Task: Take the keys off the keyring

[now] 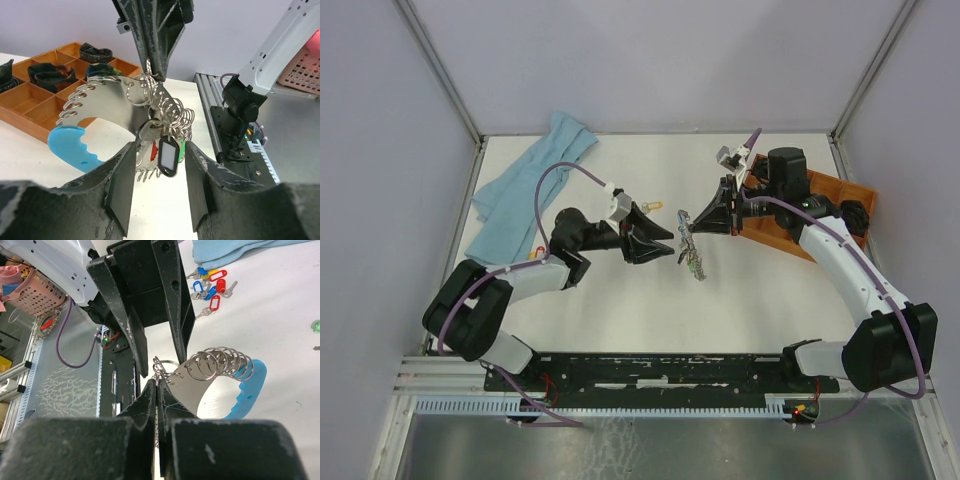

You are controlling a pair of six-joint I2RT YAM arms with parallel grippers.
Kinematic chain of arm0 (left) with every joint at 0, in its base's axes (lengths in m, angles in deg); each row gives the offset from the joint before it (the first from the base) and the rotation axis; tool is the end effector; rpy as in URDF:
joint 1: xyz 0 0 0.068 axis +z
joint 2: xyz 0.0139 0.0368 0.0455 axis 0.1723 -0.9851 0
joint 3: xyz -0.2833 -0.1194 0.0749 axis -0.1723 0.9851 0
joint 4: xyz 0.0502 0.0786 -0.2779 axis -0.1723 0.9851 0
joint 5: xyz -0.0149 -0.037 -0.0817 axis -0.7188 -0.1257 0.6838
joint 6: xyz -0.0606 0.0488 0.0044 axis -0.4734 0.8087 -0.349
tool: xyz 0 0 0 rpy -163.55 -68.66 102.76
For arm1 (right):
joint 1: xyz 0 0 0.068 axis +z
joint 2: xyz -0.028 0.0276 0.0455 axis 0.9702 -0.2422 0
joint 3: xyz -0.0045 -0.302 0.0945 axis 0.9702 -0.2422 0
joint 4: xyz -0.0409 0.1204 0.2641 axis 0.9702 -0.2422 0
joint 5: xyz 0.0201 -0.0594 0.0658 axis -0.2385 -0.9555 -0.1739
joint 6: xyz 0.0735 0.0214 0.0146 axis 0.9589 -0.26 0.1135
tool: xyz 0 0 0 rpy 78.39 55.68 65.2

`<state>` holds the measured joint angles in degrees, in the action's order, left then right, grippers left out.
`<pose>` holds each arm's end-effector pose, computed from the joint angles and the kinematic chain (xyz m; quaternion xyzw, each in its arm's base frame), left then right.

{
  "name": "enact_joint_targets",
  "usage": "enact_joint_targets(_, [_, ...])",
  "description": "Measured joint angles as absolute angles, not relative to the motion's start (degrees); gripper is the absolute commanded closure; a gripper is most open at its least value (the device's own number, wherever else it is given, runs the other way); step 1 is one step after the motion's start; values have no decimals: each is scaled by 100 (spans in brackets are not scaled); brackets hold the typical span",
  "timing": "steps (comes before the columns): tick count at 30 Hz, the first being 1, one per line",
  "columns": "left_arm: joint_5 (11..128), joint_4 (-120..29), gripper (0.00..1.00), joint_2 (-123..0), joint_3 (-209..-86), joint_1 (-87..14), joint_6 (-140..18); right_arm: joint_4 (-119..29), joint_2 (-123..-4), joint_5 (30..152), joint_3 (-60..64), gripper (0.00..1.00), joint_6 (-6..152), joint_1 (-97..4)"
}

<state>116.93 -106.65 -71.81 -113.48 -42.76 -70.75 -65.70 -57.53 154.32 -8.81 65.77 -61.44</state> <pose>0.2536 -0.2291 0.2852 0.4221 0.4977 -0.5718 0.4972 0.2821 0.1382 0.3697 -0.3723 0.6693 0.5519 0.3299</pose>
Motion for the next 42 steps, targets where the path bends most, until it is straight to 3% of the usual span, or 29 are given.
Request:
enact_joint_targets(16, [11383, -11338, 60, -7566, -11269, -4418, -6166, -6568, -5756, 15454, -881, 99, 6579, -6105])
enact_joint_targets(33, [11402, -11476, 52, -7839, -11322, -4645, -5768, -6566, -5756, 15497, -881, 99, 6584, -6059])
enact_joint_targets(42, [11391, -11524, 56, -7839, -11322, -4888, -5751, -6564, -5756, 15539, -881, 99, 6588, -6033])
